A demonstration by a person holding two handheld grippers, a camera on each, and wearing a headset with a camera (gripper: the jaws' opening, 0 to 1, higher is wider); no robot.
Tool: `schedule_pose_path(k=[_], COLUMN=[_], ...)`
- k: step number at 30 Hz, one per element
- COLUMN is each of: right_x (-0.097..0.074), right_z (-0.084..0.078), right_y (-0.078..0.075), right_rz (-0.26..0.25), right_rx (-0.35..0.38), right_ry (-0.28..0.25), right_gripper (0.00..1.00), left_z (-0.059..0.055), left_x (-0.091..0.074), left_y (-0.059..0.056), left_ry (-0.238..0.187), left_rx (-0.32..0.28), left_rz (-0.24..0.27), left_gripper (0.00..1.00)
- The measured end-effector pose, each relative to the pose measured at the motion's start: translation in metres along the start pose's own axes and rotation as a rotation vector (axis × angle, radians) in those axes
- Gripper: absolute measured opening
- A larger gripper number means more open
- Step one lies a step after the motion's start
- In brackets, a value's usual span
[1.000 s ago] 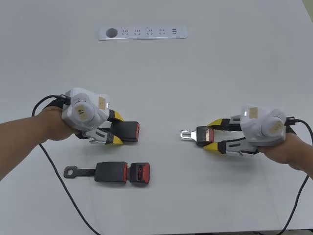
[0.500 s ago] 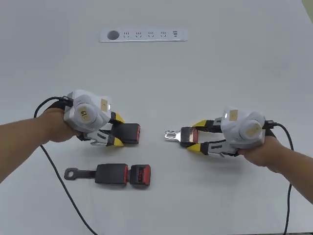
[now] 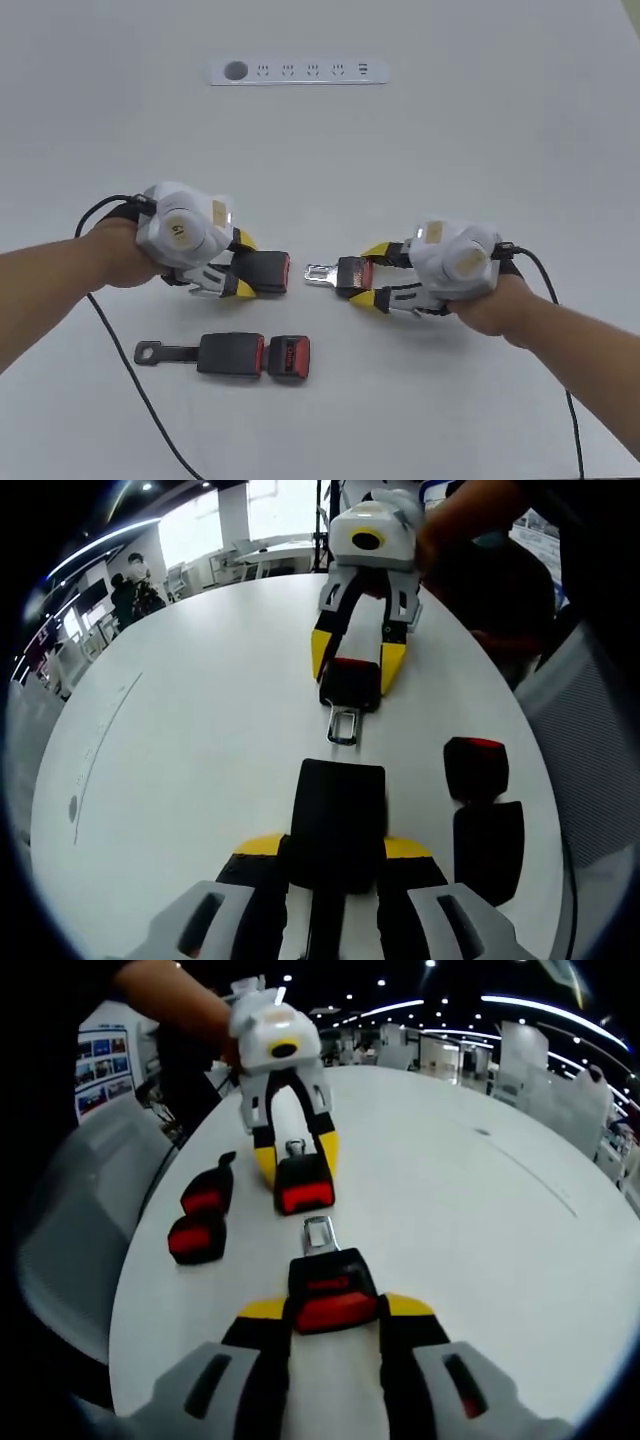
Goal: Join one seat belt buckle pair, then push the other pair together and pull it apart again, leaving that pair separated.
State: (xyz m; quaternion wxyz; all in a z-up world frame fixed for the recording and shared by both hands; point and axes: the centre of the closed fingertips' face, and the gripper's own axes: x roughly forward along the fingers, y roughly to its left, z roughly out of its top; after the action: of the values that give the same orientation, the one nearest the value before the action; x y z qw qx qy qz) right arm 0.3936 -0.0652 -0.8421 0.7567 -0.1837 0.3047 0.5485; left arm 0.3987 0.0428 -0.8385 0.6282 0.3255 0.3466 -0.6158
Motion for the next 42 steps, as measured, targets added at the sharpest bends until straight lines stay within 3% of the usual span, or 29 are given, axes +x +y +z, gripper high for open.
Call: schedule_pose_path(k=[16, 17, 22, 27, 34, 38, 42], right_x=[0.029, 0.028, 0.026, 0.028, 0.041, 0.039, 0.039], right_z=[0.022, 0.02, 0.02, 0.022, 0.031, 0.031, 0.032], right_y=[0.013, 0.011, 0.012, 0.012, 0.017, 0.017, 0.017], right_rz=[0.016, 0.015, 0.023, 0.047, 0.047, 0.041, 0.037], right_rx=[-0.005, -0.027, 0.002, 0.016, 0.012, 0.058, 0.056], right_ry=[0.035, 0.057, 0.049, 0.077, 0.082, 0.064, 0.084], right_gripper=[0.34, 0.34, 0.34, 0.34, 0.33, 0.33, 0.33], left_z=[0.0, 0.0, 0.0, 0.001, 0.0, 0.0, 0.001], left_x=[0.0, 0.0, 0.0, 0.001, 0.001, 0.001, 0.002], left_y=[0.0, 0.0, 0.0, -0.001, -0.001, -0.001, -0.001], left_ry=[0.004, 0.0, 0.001, 0.023, 0.026, 0.023, 0.022], left_rx=[0.002, 0.003, 0.018, 0.057, 0.061, 0.059, 0.064], left_rz=[0.0, 0.0, -0.005, -0.019, -0.024, -0.023, -0.025], left_gripper=[0.35, 0.35, 0.35, 0.34, 0.34, 0.33, 0.34])
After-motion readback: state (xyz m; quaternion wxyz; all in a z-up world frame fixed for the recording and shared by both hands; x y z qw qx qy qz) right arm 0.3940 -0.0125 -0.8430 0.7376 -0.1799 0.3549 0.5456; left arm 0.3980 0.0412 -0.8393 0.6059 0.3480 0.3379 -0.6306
